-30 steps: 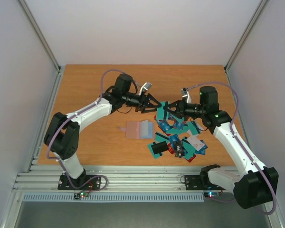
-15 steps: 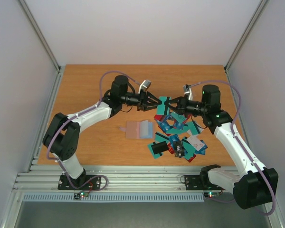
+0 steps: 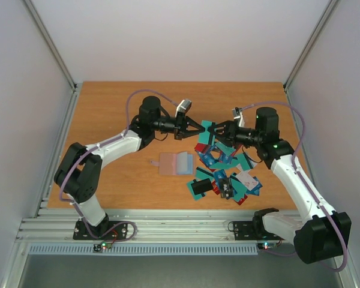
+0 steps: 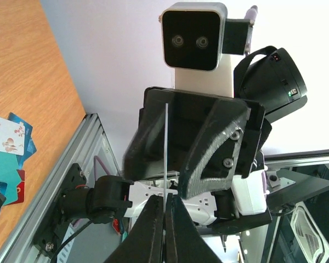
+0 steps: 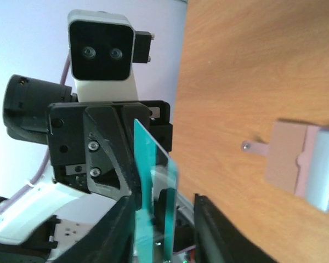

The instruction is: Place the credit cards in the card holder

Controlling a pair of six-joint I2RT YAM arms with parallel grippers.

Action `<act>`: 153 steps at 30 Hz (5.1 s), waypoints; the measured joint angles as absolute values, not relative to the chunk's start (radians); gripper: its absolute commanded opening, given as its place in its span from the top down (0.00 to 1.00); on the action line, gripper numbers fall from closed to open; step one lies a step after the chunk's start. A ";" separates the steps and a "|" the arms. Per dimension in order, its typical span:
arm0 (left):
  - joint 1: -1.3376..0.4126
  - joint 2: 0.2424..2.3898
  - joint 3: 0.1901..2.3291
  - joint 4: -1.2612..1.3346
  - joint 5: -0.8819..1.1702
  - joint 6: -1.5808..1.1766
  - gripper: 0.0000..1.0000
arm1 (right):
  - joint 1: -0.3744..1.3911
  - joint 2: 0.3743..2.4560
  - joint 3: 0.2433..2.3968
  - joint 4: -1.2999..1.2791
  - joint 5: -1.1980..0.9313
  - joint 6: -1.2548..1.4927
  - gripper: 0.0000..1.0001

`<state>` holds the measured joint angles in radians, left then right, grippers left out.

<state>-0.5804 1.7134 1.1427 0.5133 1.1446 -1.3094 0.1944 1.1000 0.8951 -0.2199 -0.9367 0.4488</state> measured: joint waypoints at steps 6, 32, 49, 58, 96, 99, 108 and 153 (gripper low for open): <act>-0.577 1.690 1.147 0.364 1.090 -1.236 1.00 | 0.191 1.145 0.963 -0.424 -0.872 0.310 0.40; -0.519 1.663 1.290 -0.939 0.215 -0.363 1.00 | 0.432 1.742 1.059 -0.517 -0.721 0.133 0.54; -0.505 1.699 1.279 -0.943 0.209 -0.303 1.00 | 0.489 1.876 1.135 -0.465 -0.746 0.135 0.58; -0.505 1.586 1.279 -0.995 0.218 -0.302 1.00 | 0.530 1.922 1.208 -0.414 -0.814 0.150 0.58; -0.462 1.698 1.005 -0.476 0.744 -0.397 1.00 | 0.546 2.215 1.505 -0.467 -0.923 0.181 0.56; -0.450 1.744 1.005 -0.435 0.760 -0.395 1.00 | 0.541 2.218 1.517 -0.479 -0.936 0.181 0.57; -0.397 1.788 0.976 -0.348 0.781 -0.377 1.00 | 0.521 2.226 1.568 -0.526 -0.954 0.164 0.57; -0.354 1.880 0.969 -0.261 0.926 -0.336 1.00 | 0.375 1.889 1.033 -0.573 -0.789 0.047 0.71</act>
